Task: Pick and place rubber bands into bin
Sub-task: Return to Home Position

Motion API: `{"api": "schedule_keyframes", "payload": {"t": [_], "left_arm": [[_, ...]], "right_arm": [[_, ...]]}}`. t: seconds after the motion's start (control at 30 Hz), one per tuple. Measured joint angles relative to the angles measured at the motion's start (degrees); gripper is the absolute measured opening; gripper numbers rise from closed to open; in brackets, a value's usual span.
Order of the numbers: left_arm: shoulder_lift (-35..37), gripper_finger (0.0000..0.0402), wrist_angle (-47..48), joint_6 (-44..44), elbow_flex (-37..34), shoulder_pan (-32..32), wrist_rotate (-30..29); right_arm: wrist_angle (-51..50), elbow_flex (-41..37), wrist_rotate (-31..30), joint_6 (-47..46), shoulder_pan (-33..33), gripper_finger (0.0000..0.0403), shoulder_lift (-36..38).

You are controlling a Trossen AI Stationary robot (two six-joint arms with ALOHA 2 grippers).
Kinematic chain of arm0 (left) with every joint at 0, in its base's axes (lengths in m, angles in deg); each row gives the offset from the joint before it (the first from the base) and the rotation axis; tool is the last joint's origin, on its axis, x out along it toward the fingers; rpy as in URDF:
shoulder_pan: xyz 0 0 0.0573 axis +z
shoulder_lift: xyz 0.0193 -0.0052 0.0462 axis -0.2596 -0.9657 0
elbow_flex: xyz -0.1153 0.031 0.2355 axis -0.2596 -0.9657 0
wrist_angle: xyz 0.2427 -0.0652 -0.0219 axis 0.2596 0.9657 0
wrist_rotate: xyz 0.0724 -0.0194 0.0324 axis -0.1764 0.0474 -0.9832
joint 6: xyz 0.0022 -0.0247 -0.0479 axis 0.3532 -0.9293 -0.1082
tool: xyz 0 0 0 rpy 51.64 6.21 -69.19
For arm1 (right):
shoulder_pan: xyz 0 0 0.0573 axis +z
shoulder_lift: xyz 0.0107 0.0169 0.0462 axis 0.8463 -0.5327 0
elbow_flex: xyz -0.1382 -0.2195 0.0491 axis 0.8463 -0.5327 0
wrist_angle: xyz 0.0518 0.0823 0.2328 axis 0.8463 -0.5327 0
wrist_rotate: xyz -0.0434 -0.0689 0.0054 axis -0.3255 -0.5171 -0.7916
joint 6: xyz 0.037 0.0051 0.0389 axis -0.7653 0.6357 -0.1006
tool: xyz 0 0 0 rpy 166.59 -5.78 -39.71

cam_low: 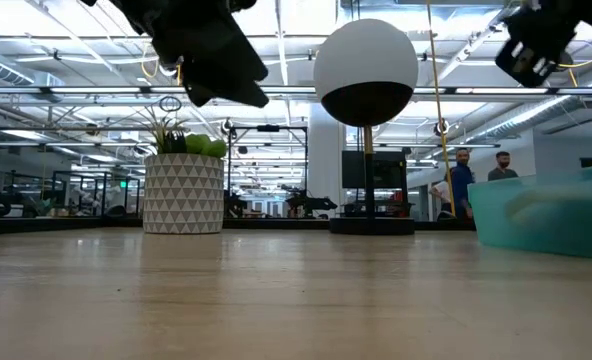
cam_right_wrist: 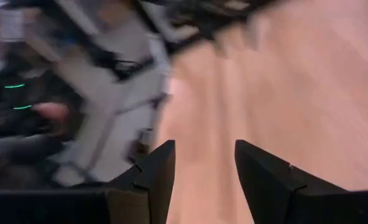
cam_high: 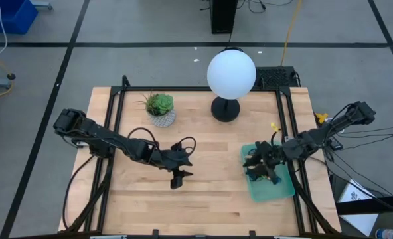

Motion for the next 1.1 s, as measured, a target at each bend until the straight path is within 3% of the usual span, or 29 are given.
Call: {"api": "schedule_keyframes", "payload": {"t": [0.13,0.3,0.53,0.6,0.8,1.1], "left_arm": [[-0.1,0.0193,0.4,-2.2,0.0,0.0,0.0],[0.3,0.0193,0.5,-2.5,0.0,0.7,0.0],[5.4,0.0193,2.8,2.1,-0.1,3.1,1.9],[8.7,0.0193,4.1,3.4,-0.1,4.2,1.8],[19.6,0.0193,6.5,6.6,-2.8,6.1,0.9],[40.3,0.0193,4.9,6.5,-15.6,9.7,-0.2]], "right_arm": [[8.7,-2.5,9.8,8.0,-2.9,0.016,0.2],[8.6,-2.7,11.4,13.5,-8.0,0.016,1.1],[5.8,-2.7,19.5,19.1,-16.4,0.016,6.5],[3.8,-2.7,19.0,20.1,-18.4,0.016,8.9],[-4.7,-2.6,9.1,20.1,-20.5,0.016,15.5],[-10.8,-2.6,5.1,21.5,-20.5,0.016,22.7]]}}
